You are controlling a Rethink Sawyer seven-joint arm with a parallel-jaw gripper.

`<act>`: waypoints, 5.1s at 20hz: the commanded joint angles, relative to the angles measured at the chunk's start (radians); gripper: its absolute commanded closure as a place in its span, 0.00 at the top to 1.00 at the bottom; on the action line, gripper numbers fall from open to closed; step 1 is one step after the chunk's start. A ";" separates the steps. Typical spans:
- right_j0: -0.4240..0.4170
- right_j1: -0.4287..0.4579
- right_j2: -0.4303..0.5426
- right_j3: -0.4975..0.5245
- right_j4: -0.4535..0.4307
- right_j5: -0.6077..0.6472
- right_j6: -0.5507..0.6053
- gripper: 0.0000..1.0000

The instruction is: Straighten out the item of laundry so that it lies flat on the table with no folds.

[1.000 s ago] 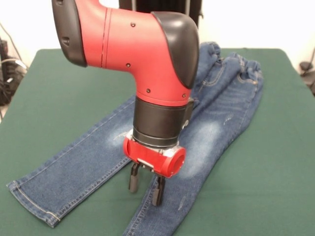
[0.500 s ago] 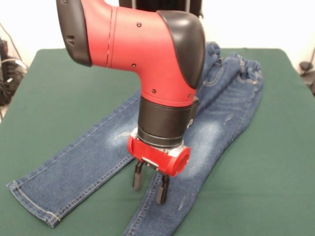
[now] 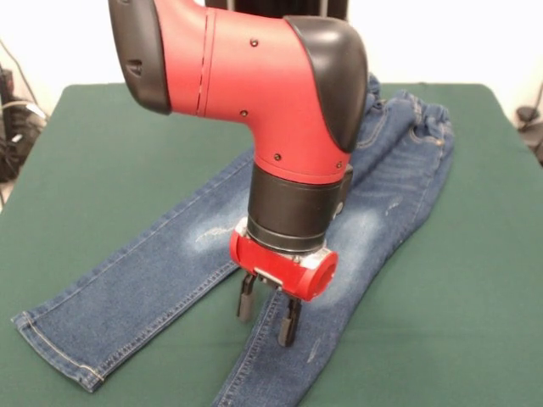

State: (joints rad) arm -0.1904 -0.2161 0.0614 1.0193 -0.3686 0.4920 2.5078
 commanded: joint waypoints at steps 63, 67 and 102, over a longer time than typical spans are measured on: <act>-0.013 0.103 0.015 0.051 -0.042 -0.128 -0.023 1.00; -0.026 0.103 0.033 0.054 -0.042 -0.124 -0.042 0.00; -0.159 -0.055 0.055 0.315 -0.134 -0.152 -0.114 0.00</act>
State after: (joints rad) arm -0.3414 -0.3285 0.0596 1.2376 -0.4327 0.3697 2.5078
